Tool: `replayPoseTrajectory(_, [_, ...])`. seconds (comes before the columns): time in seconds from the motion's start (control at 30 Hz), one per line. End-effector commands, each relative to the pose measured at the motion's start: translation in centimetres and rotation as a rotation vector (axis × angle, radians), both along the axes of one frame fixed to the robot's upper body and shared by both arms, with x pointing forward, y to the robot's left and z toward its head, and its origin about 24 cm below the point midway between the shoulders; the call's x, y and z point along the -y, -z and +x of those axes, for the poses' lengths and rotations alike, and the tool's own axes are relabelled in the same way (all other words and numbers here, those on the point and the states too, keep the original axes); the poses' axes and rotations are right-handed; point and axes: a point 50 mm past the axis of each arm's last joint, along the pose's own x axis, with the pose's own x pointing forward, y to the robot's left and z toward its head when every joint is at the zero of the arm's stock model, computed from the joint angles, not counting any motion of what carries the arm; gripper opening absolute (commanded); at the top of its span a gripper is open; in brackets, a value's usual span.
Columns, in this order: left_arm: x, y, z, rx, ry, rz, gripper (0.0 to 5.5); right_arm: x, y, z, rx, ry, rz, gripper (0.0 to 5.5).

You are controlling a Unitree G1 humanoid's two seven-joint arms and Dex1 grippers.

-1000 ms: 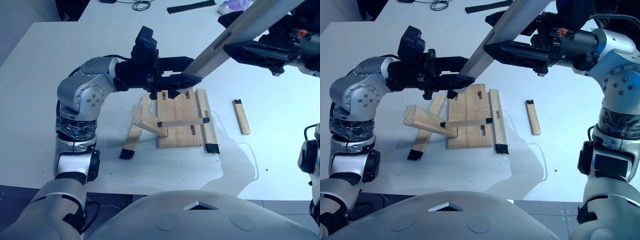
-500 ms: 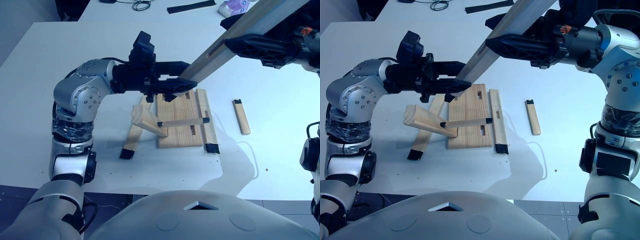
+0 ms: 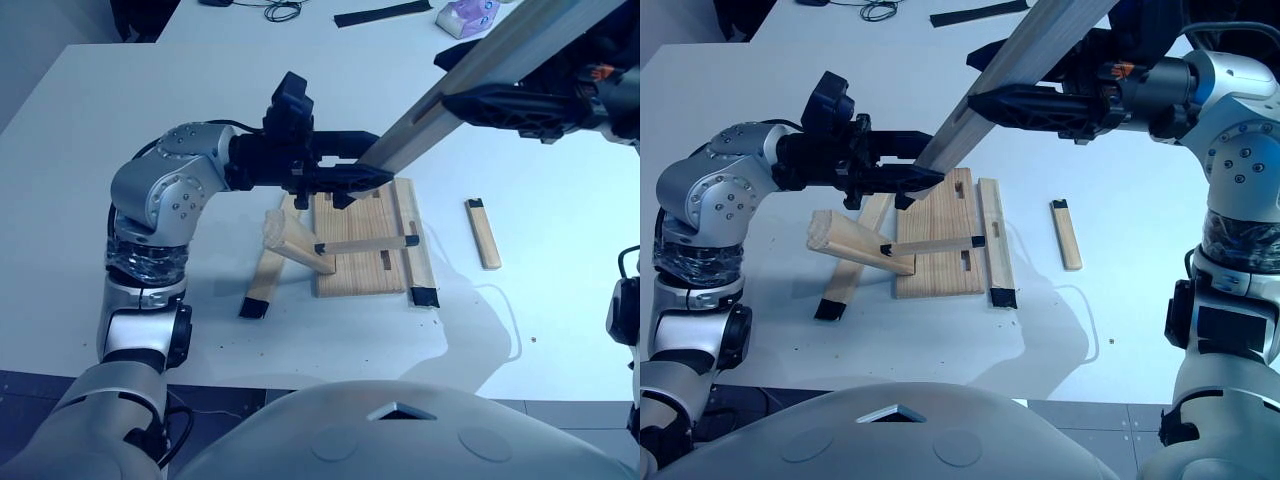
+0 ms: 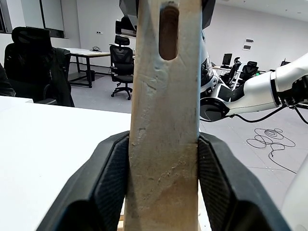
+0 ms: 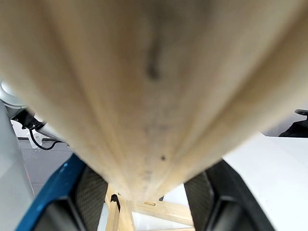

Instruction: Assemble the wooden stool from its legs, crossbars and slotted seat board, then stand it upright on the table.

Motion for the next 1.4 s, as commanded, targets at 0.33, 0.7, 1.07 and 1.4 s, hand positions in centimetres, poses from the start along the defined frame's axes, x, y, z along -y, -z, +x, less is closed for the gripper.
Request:
replayPoseTrajectory(0.33, [-1.7,2.5,5.1,0.241,-0.392,0.232,3.32,1.5,-0.9,1.7,0.096,0.256,-0.026,2.01])
replayPoseTrajectory(0.7, [-5.4,9.2,4.0,0.451,-0.41,0.534,3.32,4.9,3.7,-2.0,0.102,0.337,-0.304,2.01])
replayPoseTrajectory(1.07, [-5.1,10.4,3.5,0.455,-0.397,0.542,3.32,3.6,5.7,-5.3,0.009,0.244,-0.243,2.01])
replayPoseTrajectory(1.4, [-4.5,10.3,3.7,0.484,-0.338,0.559,3.32,2.3,7.4,-7.1,-0.021,0.194,-0.28,2.01])
